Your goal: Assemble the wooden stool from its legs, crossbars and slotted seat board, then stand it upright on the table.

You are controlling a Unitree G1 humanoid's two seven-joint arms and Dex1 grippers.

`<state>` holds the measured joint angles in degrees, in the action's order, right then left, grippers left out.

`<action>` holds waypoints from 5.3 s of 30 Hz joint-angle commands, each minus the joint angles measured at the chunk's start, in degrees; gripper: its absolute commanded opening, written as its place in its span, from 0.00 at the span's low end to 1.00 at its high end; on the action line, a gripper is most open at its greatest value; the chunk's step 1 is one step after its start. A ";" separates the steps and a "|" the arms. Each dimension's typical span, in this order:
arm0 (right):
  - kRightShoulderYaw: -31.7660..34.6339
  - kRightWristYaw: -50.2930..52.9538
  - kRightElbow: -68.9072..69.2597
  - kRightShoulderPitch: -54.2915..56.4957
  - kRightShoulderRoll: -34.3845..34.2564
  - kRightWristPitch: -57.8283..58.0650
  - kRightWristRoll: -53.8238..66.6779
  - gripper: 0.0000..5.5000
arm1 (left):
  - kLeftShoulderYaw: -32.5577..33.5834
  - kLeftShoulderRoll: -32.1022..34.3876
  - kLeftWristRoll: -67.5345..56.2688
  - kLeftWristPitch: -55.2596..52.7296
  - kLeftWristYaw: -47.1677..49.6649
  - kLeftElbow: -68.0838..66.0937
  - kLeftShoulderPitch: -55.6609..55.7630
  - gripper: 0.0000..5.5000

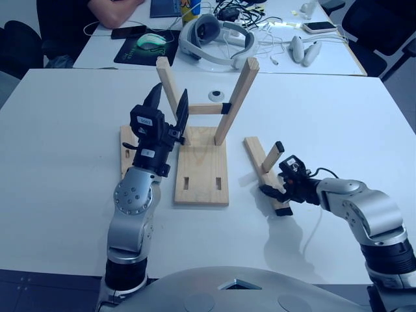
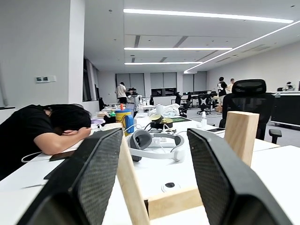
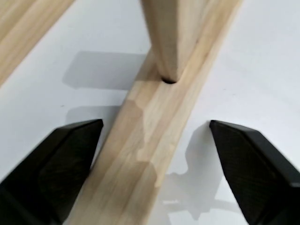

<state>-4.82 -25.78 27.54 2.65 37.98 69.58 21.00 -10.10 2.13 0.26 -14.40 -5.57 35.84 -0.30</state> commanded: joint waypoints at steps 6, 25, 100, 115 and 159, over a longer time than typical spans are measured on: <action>0.80 1.91 -3.92 0.90 -2.91 -0.55 -0.51 0.63 | 1.00 1.40 -0.46 -0.39 -1.80 -1.97 4.00 0.46; 3.00 0.28 -19.92 4.76 0.55 -19.11 -6.76 0.38 | 6.98 1.29 3.15 -3.43 4.34 -6.58 4.41 0.46; 7.03 -34.97 -16.99 23.90 -7.30 -13.06 37.27 0.38 | 19.91 26.54 -66.68 -48.93 -40.54 -34.40 40.81 0.56; 5.82 -35.95 -15.95 23.74 -6.20 -13.35 35.49 0.44 | 19.98 27.05 -63.41 -47.60 -46.20 -35.95 39.84 0.38; 1.75 -40.57 -34.96 8.41 -0.25 -31.10 11.27 0.80 | 11.61 46.51 -43.91 -28.68 -61.90 -19.06 25.67 0.38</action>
<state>-3.10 -66.29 -7.38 10.33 38.22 38.77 32.74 2.54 47.25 -45.24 -43.41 -66.30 17.76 25.40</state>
